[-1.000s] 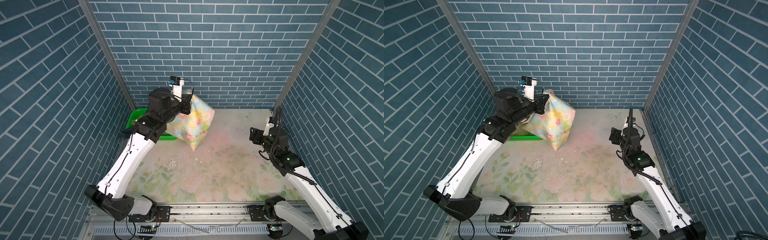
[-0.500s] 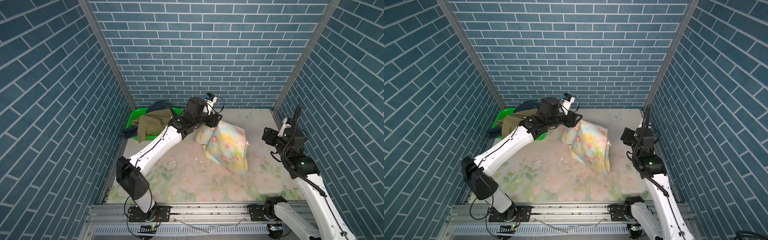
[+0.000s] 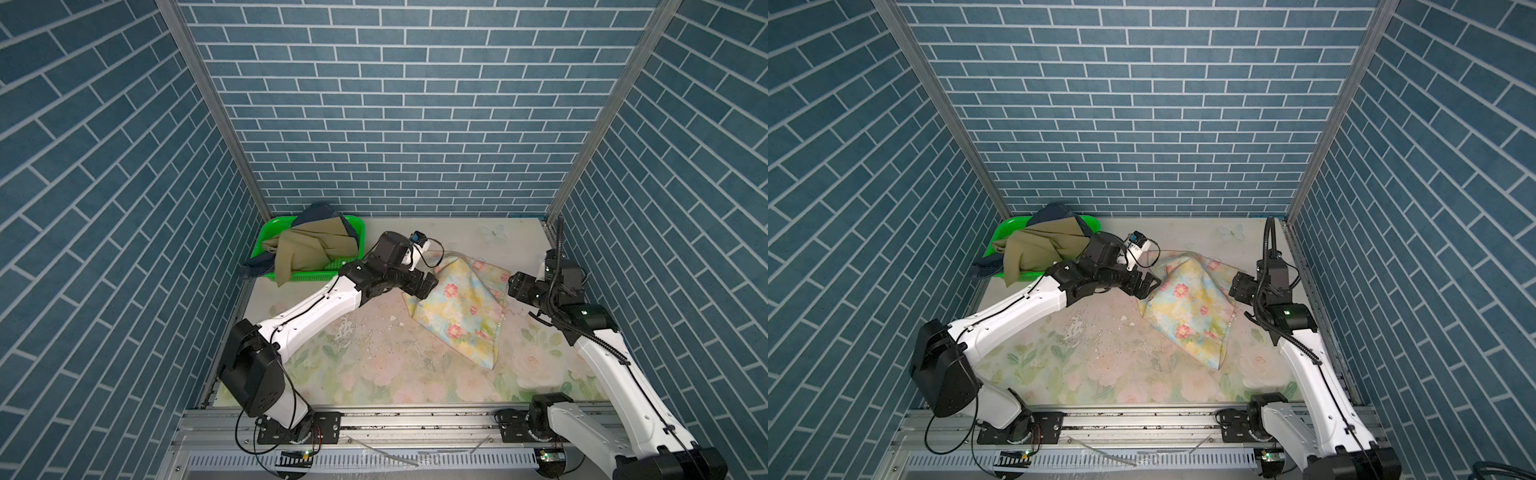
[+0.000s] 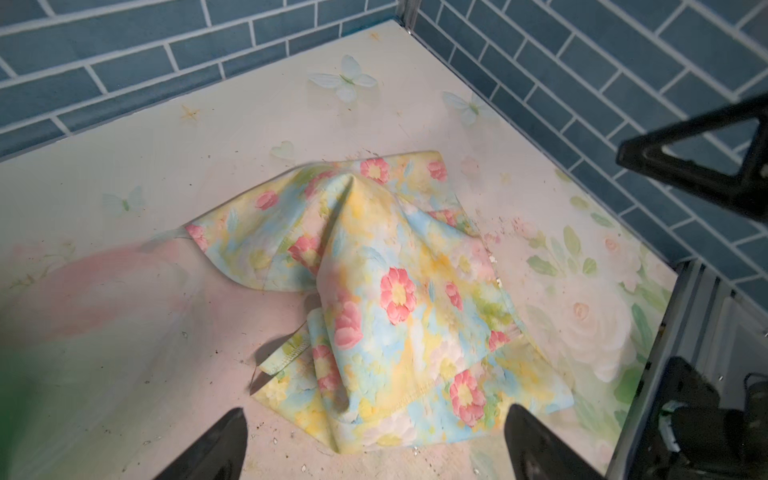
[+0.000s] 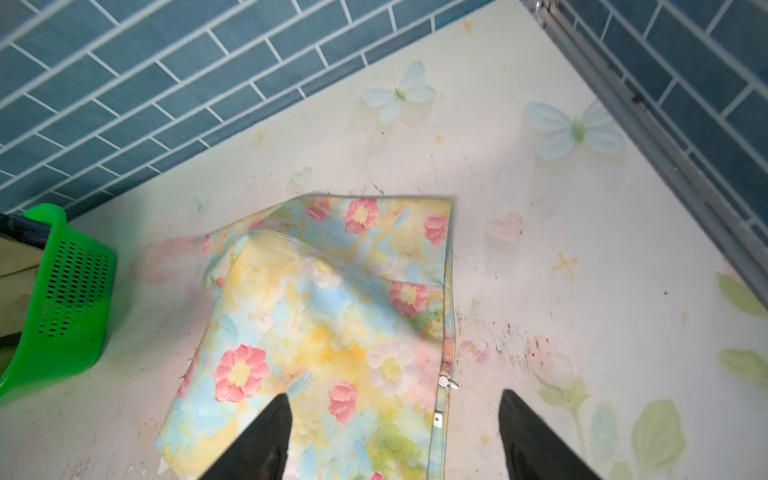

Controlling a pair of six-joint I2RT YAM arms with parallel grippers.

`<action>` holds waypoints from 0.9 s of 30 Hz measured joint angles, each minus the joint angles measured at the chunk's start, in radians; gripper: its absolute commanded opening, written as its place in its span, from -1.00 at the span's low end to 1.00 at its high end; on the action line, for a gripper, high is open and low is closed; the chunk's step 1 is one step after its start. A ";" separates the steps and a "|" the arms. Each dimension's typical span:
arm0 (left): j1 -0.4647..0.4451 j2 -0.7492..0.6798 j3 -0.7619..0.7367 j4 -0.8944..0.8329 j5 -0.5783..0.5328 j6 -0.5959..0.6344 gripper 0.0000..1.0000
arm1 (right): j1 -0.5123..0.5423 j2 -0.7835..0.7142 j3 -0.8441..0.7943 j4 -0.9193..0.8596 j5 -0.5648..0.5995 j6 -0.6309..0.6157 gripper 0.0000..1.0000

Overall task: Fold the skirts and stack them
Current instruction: 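Carry the floral skirt over the table and lay it down, then grasp the skirt's far corners with the left and right grippers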

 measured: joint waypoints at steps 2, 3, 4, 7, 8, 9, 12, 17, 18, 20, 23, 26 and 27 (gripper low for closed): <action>-0.040 0.002 -0.041 0.010 -0.011 0.013 0.93 | -0.035 0.046 -0.008 0.021 -0.033 0.016 0.52; -0.060 0.004 -0.063 0.014 -0.016 0.016 0.93 | -0.058 0.075 -0.010 0.037 -0.050 0.025 0.52; -0.073 0.006 -0.080 0.018 -0.019 0.017 0.93 | -0.081 0.107 -0.010 0.057 -0.065 0.038 0.51; -0.085 0.009 -0.130 0.039 -0.031 0.007 0.93 | -0.136 0.215 -0.010 0.135 -0.121 0.061 0.46; -0.085 0.009 -0.138 0.042 -0.039 0.003 0.93 | -0.146 0.249 -0.008 0.155 -0.134 0.067 0.46; -0.084 0.010 -0.143 0.043 -0.052 -0.002 0.94 | -0.157 0.299 -0.005 0.180 -0.142 0.073 0.45; -0.075 0.010 -0.142 0.052 -0.083 -0.019 0.95 | -0.169 0.425 0.009 0.229 -0.156 0.081 0.40; -0.028 0.011 -0.131 0.068 -0.095 -0.072 0.95 | -0.177 0.584 0.061 0.304 -0.182 0.100 0.31; -0.015 0.014 -0.125 0.070 -0.096 -0.082 0.95 | -0.178 0.610 0.075 0.319 -0.187 0.100 0.29; 0.014 0.029 -0.105 0.075 -0.095 -0.108 0.94 | -0.179 0.663 0.105 0.345 -0.195 0.101 0.28; 0.067 0.072 -0.072 0.093 -0.081 -0.162 0.90 | -0.181 0.734 0.145 0.382 -0.204 0.101 0.25; 0.130 0.142 -0.021 0.113 -0.066 -0.238 0.88 | -0.183 0.795 0.180 0.408 -0.217 0.100 0.20; 0.146 0.172 0.002 0.117 -0.063 -0.259 0.87 | -0.183 0.814 0.191 0.415 -0.221 0.100 0.17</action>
